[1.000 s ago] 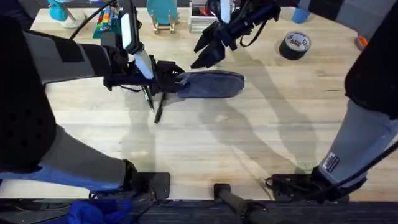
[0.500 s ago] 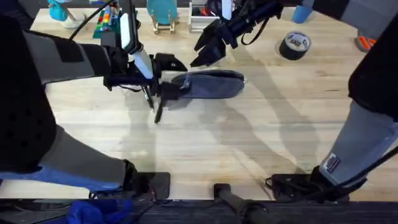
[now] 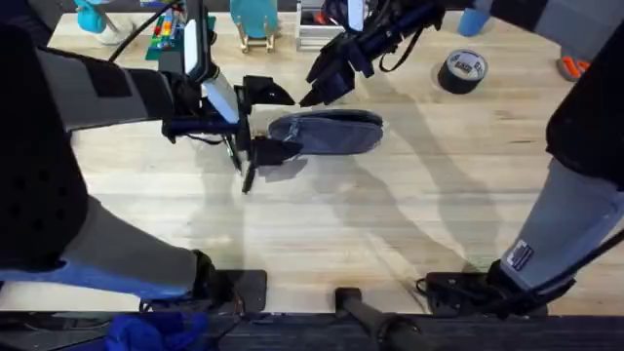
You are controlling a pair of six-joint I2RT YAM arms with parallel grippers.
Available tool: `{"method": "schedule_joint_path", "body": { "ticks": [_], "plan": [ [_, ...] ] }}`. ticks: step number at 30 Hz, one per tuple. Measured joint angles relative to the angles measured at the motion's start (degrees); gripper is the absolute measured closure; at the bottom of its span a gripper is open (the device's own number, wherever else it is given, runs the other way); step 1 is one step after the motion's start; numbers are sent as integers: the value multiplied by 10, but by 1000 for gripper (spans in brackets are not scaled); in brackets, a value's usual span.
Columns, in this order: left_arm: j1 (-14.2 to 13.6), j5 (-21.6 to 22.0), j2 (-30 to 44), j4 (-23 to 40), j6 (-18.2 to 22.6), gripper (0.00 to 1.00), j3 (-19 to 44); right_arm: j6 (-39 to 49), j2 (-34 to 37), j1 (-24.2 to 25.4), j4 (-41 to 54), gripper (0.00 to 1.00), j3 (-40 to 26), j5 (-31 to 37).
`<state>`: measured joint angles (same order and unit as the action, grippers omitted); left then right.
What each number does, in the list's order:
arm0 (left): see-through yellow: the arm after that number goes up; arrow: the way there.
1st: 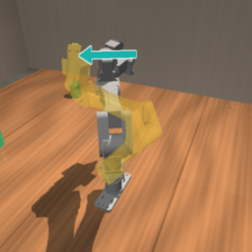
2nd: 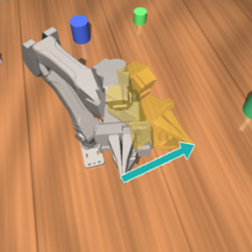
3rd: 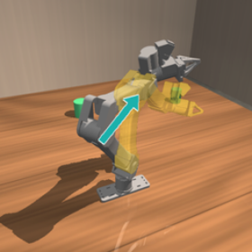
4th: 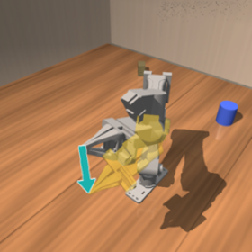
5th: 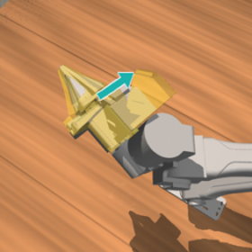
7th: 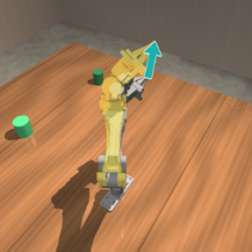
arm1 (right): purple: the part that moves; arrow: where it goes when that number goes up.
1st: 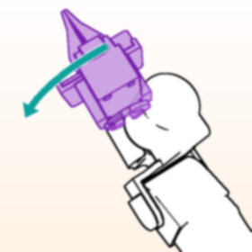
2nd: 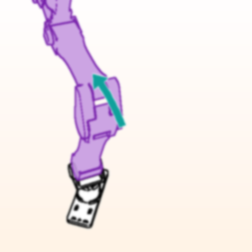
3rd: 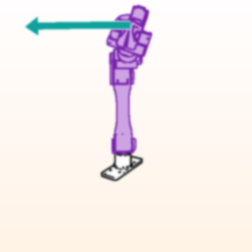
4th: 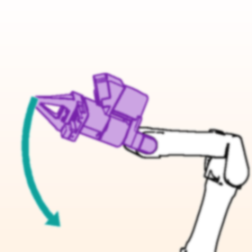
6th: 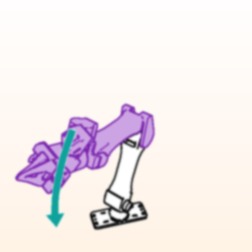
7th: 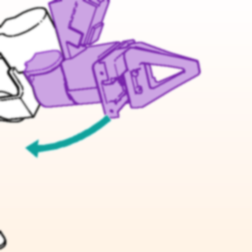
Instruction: Unzip the bag, pick up the pens from the table one at a time and place them inside, then zip the bag closed.
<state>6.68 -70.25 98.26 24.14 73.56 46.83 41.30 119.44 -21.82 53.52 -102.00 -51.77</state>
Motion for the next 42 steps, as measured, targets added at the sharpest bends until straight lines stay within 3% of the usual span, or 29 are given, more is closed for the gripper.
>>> {"method": "schedule_joint_path", "body": {
  "ticks": [5,13,24,31,42],
  "plan": [
    [0,12,-13,37,0,7,0,-4,0,2,13,6,0,25],
    [0,47,-133,97,-1,8,0,-6,-47,3,30,6,0,66],
    [0,121,-258,180,-51,8,0,-9,-92,3,116,6,-10,100],
    [0,162,-298,251,-69,8,0,-10,-92,3,194,6,-43,132],
    [0,176,-315,266,-77,8,0,-27,-92,3,241,5,-100,145]
  ]
}}
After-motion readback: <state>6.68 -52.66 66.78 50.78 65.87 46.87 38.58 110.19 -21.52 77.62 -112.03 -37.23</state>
